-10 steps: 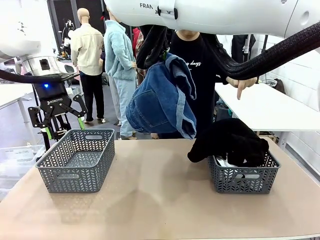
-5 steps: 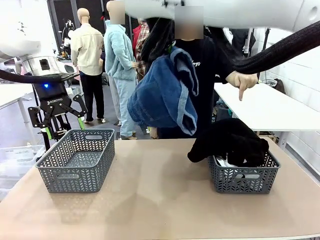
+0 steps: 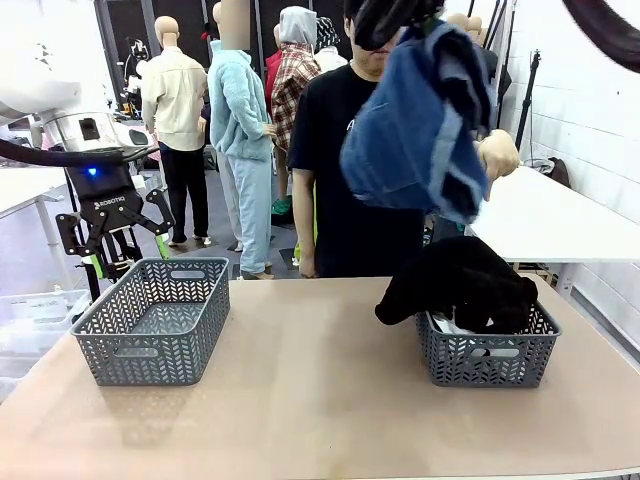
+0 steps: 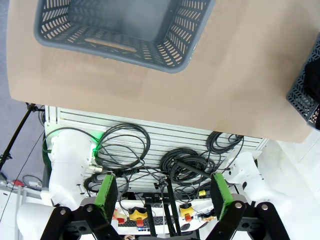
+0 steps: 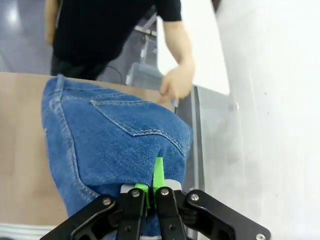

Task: Sort the tops and bottoms.
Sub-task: Sort the clothes according to human instructions.

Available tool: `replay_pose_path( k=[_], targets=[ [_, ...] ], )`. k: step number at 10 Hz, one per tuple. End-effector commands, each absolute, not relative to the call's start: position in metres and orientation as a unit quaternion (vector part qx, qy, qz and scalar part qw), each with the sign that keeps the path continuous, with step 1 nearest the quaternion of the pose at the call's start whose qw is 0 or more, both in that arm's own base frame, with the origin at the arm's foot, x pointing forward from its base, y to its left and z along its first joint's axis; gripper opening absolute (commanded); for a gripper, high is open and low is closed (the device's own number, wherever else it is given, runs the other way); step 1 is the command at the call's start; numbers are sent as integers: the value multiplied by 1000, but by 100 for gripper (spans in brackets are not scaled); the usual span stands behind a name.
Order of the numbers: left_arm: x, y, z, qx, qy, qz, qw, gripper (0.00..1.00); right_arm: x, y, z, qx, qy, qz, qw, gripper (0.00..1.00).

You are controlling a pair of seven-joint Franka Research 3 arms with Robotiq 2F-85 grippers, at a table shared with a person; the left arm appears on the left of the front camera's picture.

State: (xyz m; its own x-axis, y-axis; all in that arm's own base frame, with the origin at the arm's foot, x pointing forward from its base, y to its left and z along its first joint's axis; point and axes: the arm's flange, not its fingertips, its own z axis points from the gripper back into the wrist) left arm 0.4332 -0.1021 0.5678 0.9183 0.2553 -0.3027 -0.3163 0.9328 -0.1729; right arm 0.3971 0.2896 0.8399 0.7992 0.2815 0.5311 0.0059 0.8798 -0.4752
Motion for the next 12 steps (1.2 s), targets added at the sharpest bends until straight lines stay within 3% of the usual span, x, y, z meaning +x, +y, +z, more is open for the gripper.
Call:
replay_pose_path(
  k=[1,4,5,10,12],
  targets=[
    [432,-100,570,-112,142,145,973,96,386,253,802,-231,-289,24,929,0],
    [432,-100,570,-112,142,145,973,96,393,200,757,-189,-255,-65,946,0],
    [432,-100,570,-112,142,145,973,96,399,226,799,-239,-252,-5,938,0],
    [432,-100,570,-112,142,145,973,96,395,229,790,-230,-248,-11,941,0],
    [432,-100,570,-112,142,145,973,96,430,207,798,-267,-200,-38,942,0]
  ],
)
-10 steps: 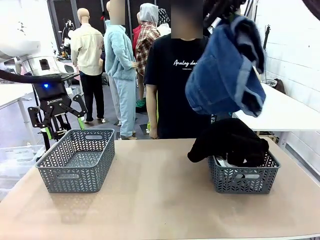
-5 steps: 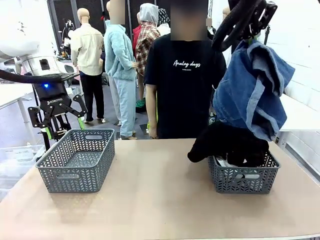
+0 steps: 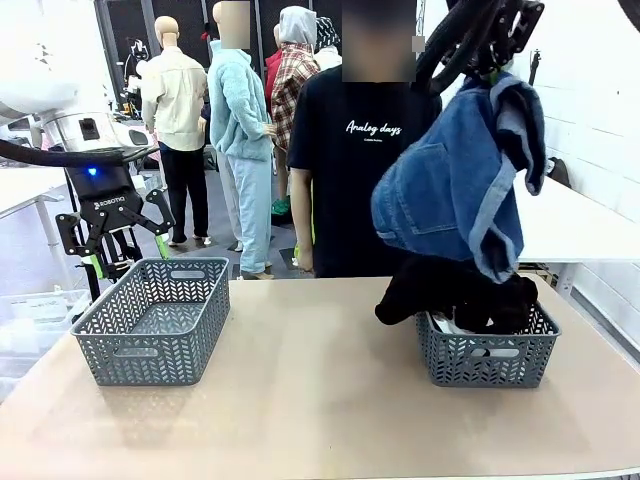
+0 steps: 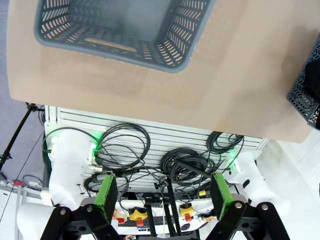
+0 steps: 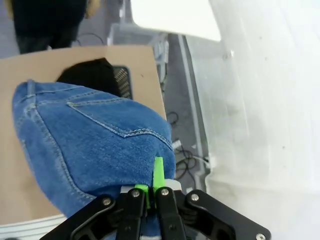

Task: Sort the tops and bottoms.
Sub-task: Sort the clothes according to human instructions.

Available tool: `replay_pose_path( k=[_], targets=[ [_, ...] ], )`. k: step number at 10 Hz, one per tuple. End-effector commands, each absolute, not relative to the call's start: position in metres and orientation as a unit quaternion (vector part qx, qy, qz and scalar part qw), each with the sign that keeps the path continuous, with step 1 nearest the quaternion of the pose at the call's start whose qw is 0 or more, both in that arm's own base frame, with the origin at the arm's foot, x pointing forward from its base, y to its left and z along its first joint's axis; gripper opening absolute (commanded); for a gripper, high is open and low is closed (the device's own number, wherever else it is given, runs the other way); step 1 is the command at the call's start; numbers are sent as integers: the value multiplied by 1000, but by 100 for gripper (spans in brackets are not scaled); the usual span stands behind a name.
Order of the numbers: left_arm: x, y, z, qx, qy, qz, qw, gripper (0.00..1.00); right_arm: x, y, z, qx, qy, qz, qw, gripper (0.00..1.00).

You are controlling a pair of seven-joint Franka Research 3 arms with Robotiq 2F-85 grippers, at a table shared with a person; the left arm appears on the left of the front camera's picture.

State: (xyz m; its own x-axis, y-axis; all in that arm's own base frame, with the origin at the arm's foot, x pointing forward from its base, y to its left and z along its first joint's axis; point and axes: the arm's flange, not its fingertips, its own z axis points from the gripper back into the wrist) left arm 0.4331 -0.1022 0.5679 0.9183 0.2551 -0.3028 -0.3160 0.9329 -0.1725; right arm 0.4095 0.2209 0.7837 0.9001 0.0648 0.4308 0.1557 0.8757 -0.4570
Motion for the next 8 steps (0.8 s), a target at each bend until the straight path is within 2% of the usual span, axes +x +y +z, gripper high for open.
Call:
replay_pose_path(
  k=[1,4,8],
  targets=[
    [432,-100,570,-112,142,145,973,96,451,186,801,-244,-188,-62,949,0],
    [432,-100,570,-112,142,145,973,96,493,144,790,-196,-148,-96,965,0],
    [432,-100,570,-112,142,145,973,96,547,112,694,-109,-90,-69,988,0]
  ],
)
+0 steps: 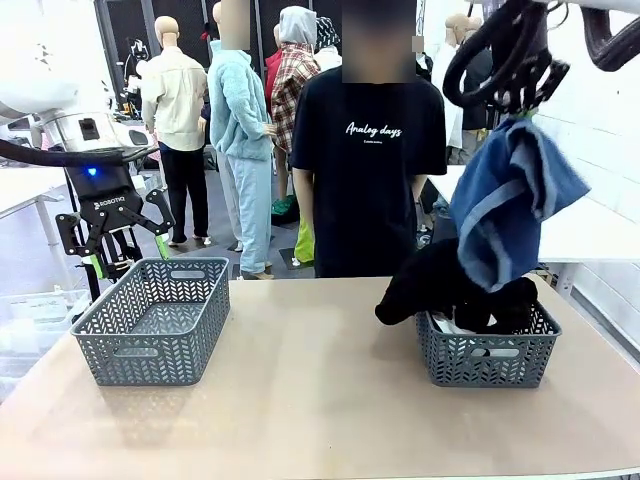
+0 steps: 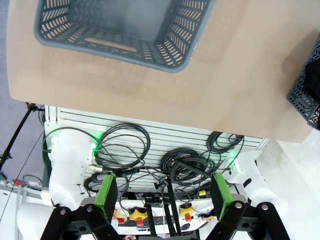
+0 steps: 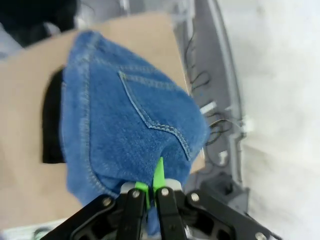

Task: Sort the tops and bottoms.
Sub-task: Sort the clothes according to human instructions.

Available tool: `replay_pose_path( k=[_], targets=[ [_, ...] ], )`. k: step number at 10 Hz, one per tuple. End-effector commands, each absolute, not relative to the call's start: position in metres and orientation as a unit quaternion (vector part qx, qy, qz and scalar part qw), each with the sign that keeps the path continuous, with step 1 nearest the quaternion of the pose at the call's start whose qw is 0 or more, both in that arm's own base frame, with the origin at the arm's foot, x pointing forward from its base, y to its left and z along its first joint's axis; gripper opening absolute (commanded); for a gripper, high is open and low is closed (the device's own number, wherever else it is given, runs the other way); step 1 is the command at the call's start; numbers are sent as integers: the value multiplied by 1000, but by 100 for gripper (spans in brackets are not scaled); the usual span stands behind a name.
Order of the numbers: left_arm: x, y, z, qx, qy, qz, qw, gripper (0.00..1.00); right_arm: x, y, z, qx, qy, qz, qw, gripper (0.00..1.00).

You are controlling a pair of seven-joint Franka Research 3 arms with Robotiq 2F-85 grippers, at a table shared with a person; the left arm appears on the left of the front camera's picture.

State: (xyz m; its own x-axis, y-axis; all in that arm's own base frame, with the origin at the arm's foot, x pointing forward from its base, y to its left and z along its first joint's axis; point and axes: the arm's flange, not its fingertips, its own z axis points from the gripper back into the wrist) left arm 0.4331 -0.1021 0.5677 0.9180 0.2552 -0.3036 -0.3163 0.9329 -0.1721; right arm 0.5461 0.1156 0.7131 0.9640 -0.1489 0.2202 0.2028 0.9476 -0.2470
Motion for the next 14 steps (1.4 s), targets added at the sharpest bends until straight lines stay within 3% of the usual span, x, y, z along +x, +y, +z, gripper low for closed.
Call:
replay_pose_path(
  k=[1,3,4,8,11,14],
  targets=[
    [432,-100,570,-112,142,145,973,96,553,113,671,-114,-87,-58,988,0],
    [432,-100,570,-112,142,145,973,96,558,108,642,-120,-21,-71,990,0],
    [432,-100,570,-112,142,145,973,96,567,116,660,-119,-71,-70,988,0],
    [432,-100,570,-112,142,145,973,96,567,116,652,-121,-62,-70,988,0],
    [432,-100,570,-112,142,145,973,96,588,104,606,-80,-54,70,993,0],
    [432,-100,570,-112,142,145,973,96,593,98,574,-28,-57,107,992,0]
  ],
)
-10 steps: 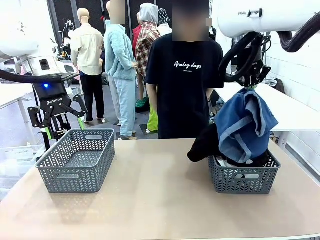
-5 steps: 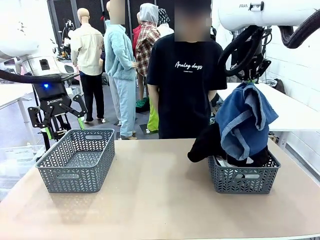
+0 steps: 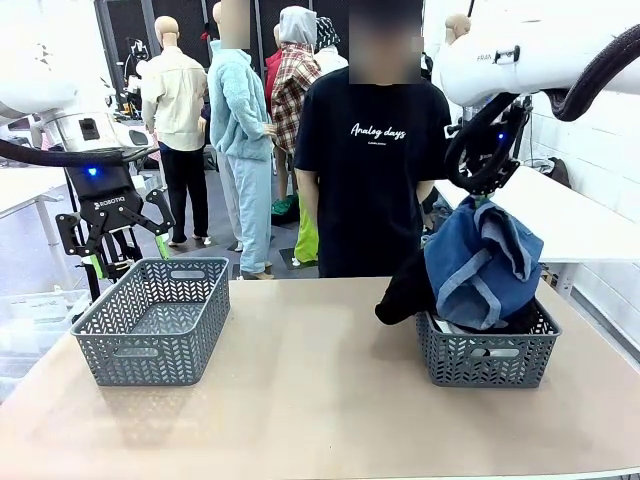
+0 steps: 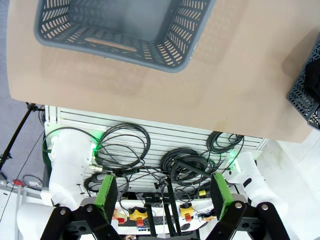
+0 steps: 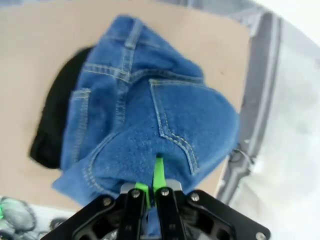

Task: Sort the tops and bottoms.
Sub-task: Sort the clothes according to human instructions.

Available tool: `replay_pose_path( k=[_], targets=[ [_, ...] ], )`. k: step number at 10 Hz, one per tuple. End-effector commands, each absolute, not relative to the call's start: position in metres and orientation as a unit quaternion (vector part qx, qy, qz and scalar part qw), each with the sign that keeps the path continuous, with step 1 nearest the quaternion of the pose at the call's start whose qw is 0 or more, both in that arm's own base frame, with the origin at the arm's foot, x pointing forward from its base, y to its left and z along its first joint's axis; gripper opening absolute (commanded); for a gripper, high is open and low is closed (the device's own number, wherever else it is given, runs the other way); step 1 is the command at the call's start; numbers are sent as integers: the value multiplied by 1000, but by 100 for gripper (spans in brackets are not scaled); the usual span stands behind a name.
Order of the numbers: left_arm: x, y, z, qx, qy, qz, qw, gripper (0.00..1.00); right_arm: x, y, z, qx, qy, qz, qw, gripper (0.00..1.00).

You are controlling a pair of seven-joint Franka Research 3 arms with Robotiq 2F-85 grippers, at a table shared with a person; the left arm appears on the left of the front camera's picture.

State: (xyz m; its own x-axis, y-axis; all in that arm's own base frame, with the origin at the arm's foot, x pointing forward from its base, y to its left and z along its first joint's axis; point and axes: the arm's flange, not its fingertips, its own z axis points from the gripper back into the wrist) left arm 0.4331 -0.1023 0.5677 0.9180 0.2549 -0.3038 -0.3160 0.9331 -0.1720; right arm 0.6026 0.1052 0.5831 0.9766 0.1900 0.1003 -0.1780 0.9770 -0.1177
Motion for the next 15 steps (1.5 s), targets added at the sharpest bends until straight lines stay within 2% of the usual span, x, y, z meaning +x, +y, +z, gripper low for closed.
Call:
replay_pose_path(
  k=[1,4,6,9,12,15],
  targets=[
    [432,-100,570,-112,142,145,973,96,593,97,564,-12,-57,110,992,0],
    [432,-100,570,-112,142,145,973,96,595,93,527,54,-36,127,990,0],
    [432,-100,570,-112,142,145,973,96,599,89,504,69,-18,124,990,0],
    [432,-100,570,-112,142,145,973,96,602,92,472,77,25,124,989,0],
    [432,-100,570,-112,142,145,973,96,601,92,483,62,11,115,991,0],
    [432,-100,570,-112,142,145,973,96,612,101,461,50,46,126,990,0]
  ],
)
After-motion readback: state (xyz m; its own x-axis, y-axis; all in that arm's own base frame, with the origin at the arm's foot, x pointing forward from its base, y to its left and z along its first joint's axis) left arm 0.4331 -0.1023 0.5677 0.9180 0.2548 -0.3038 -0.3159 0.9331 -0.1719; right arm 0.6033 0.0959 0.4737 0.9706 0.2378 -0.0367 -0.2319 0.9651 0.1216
